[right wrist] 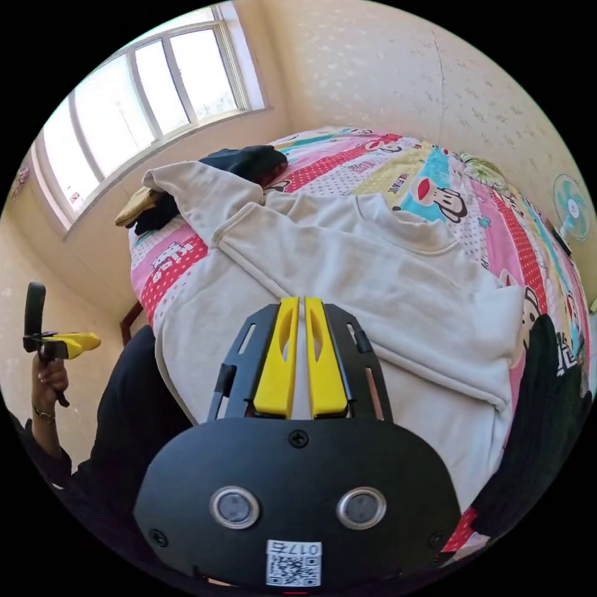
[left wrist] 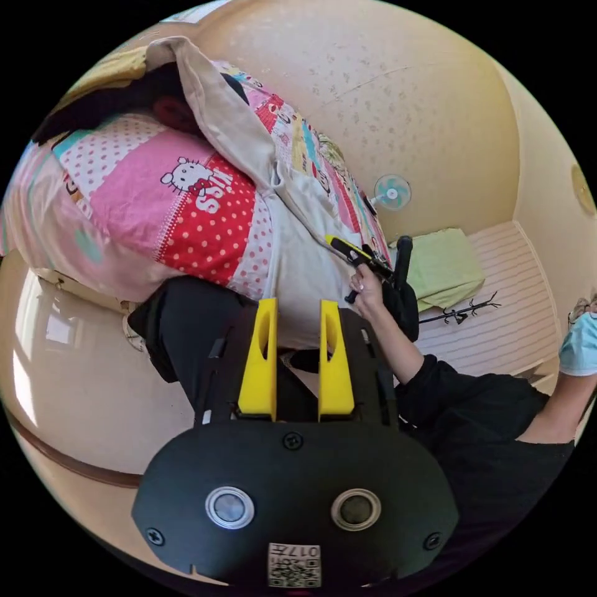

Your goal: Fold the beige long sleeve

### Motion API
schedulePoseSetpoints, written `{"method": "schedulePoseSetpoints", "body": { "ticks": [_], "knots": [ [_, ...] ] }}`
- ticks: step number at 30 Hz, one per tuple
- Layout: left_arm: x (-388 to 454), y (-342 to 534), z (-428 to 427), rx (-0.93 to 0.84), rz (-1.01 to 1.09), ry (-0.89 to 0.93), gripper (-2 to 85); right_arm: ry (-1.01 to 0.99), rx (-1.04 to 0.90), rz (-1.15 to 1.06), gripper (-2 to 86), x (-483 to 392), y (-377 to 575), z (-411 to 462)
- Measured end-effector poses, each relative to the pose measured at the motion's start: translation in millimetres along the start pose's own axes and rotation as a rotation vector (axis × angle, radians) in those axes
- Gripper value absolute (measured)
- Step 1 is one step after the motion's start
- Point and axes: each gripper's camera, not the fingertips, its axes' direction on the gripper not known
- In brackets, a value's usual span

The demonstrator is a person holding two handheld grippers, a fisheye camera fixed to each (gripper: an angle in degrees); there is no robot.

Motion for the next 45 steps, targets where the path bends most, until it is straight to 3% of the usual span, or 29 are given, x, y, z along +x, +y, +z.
{"method": "schedulePoseSetpoints", "body": {
  "ticks": [5,10,17,21,22,24,26,29,31,32,35,40,45],
  "knots": [
    [-33,-82,-37,0.201,-0.059,-0.053,11.9,0.028,-0.368,-0.078,1.2,40,-14,25],
    [-61,-146,-41,0.414,-0.176,-0.053,13.8,-0.251,-0.198,0.078,0.5,109,7,33],
    [-61,-203,-38,0.632,-0.384,-0.358,11.4,-0.403,-0.090,0.130,0.4,151,23,40],
    [-25,-206,-25,0.697,-0.369,-0.271,4.1,-0.492,-0.075,0.156,0.3,172,26,47],
    [7,-203,-17,0.724,-0.273,-0.196,3.8,-0.498,-0.070,0.155,0.3,175,27,49],
    [79,-202,4,0.687,-0.048,-0.136,3.5,-0.501,-0.064,0.149,0.3,177,28,50],
    [195,-187,59,0.603,0.323,-0.188,3.2,-0.534,-0.056,0.156,0.3,186,30,54],
    [295,-151,161,0.393,0.604,-0.156,3.0,-0.586,-0.050,0.177,0.3,196,34,59],
    [324,-129,232,0.223,0.683,-0.165,3.2,-0.595,-0.045,0.177,0.3,198,35,60],
    [329,-117,283,0.082,0.688,-0.239,3.8,-0.591,-0.041,0.175,0.4,198,36,61],
    [308,-96,356,-0.110,0.561,-0.447,7.3,-0.603,-0.027,0.174,0.4,200,41,62],
    [284,-66,321,-0.064,0.402,-0.388,9.2,-0.640,-0.015,0.181,0.4,204,47,69],
    [262,-21,334,-0.044,0.388,-0.623,7.2,-0.677,-0.006,0.190,0.5,203,52,76]
  ]
}}
